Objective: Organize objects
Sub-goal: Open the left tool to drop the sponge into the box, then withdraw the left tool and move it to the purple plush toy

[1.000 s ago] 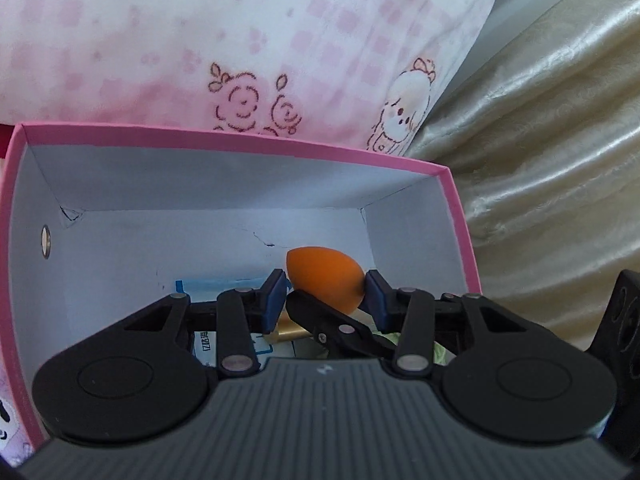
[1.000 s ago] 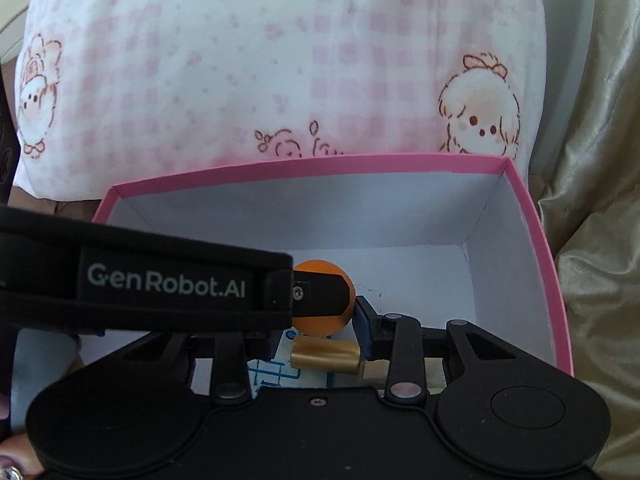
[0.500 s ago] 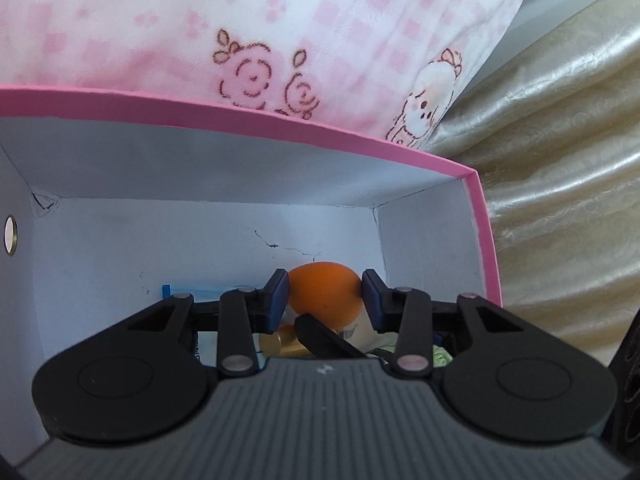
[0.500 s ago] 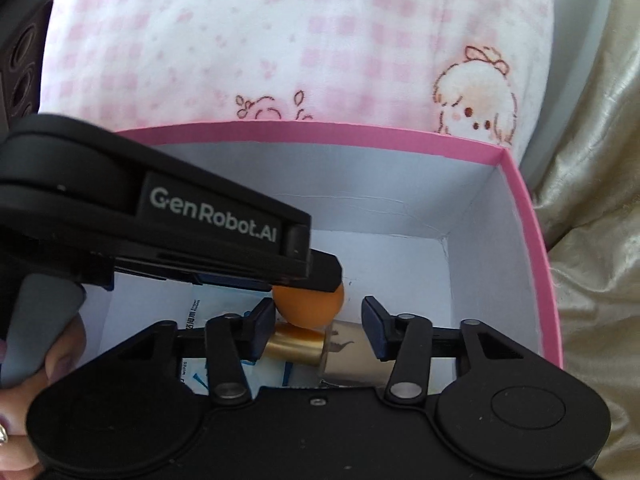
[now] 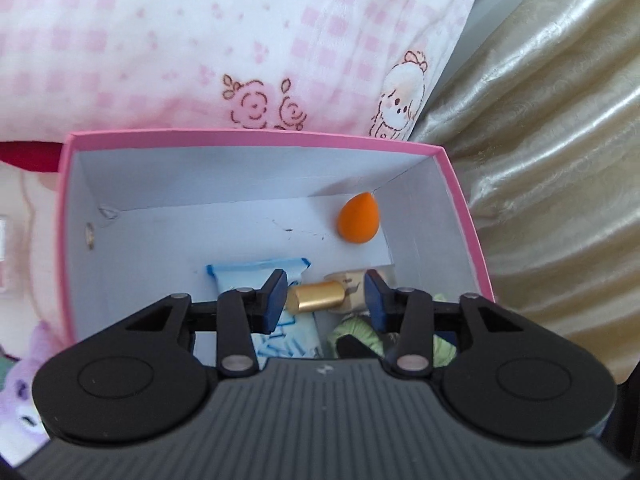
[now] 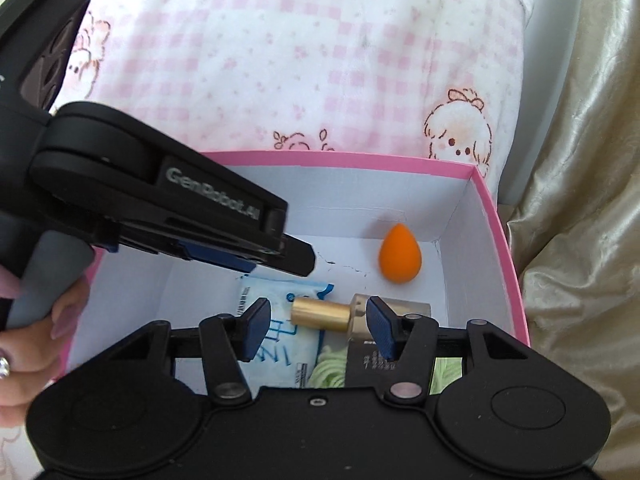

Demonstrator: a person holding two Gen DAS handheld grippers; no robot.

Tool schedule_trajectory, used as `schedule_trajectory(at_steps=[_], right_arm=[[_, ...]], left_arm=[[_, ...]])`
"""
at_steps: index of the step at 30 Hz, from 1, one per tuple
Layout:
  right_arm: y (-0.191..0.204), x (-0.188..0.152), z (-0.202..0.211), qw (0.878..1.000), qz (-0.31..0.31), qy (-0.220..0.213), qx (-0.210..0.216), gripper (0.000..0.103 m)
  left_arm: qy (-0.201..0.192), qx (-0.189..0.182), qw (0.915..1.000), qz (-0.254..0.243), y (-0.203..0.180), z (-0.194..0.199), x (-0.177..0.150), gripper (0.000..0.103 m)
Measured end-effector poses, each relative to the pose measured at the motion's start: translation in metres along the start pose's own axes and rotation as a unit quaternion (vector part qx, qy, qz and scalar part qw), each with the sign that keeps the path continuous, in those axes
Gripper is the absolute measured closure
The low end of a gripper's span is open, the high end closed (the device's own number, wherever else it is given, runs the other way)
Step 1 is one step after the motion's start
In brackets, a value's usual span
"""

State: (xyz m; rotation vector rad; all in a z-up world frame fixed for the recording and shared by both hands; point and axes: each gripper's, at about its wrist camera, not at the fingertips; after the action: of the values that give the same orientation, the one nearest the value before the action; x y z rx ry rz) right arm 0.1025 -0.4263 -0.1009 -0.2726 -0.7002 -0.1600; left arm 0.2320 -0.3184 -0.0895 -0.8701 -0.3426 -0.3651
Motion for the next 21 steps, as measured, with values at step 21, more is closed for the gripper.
schedule_trajectory(at_steps=[21], right_arm=[[0.033, -0.023, 0.123, 0.999, -0.018, -0.026, 0.024, 0.038]], left_arm=[[0.027, 0.088, 0.9939, -0.061, -0.043, 0.158, -0.063, 0.033]])
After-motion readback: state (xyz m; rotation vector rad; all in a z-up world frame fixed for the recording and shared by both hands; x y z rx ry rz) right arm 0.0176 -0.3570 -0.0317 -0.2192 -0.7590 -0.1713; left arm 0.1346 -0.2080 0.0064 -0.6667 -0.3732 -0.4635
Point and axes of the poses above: each gripper's, at about its wrist camera, not at the fingertips, and z roughly against the way its jaws point, y to its left, x to its top, and after that the axes turned 14 degrees about -x, right-handed
